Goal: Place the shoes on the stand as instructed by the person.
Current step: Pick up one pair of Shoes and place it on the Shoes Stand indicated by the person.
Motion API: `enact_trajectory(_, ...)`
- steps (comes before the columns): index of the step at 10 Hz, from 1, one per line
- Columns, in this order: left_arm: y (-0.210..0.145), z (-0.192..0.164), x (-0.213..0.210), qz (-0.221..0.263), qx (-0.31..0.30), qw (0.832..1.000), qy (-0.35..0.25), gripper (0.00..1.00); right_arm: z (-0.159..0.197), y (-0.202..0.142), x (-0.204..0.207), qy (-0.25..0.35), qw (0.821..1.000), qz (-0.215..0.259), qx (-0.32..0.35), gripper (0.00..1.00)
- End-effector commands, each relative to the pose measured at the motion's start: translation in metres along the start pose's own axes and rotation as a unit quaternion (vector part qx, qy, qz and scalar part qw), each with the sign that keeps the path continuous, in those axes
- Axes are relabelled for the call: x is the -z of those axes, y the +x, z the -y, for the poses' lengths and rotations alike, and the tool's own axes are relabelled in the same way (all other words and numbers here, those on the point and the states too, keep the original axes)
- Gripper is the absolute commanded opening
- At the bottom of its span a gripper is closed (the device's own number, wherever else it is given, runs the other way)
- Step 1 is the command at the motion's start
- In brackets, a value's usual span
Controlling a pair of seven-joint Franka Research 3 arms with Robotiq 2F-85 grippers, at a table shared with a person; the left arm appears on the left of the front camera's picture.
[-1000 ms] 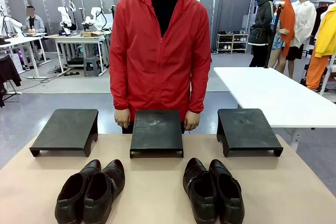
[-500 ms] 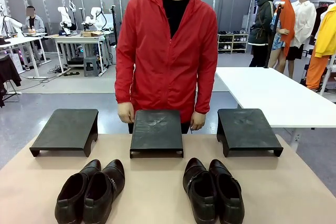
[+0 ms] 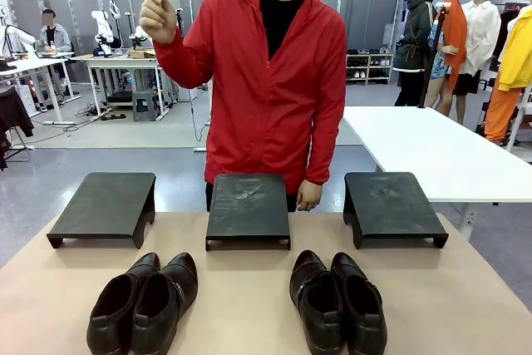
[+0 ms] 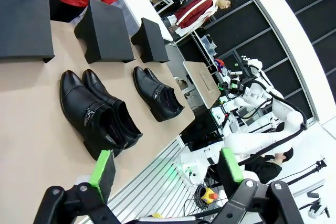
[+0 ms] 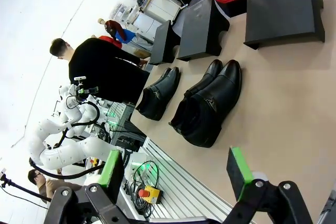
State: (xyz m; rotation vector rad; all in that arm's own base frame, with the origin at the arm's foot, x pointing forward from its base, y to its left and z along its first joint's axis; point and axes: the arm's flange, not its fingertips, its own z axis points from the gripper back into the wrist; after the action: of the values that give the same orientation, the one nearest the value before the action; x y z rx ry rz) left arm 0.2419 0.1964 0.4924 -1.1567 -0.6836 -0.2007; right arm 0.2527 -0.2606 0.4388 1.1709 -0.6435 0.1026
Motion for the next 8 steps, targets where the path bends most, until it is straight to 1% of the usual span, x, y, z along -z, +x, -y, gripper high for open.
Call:
enact_trajectory(1, 0.0025, -0.0013, -0.0001, 0.005, 0.012, 1.0, -0.011, 1.0, 0.0005, 0.0028, -0.0016, 0.006, 1.0, 0.005, -0.012, 1.0)
enact_trajectory(8, 0.0025, -0.0013, -0.0001, 0.005, 0.012, 1.0, -0.011, 1.0, 0.0005, 0.0028, -0.0016, 0.006, 1.0, 0.005, -0.012, 1.0)
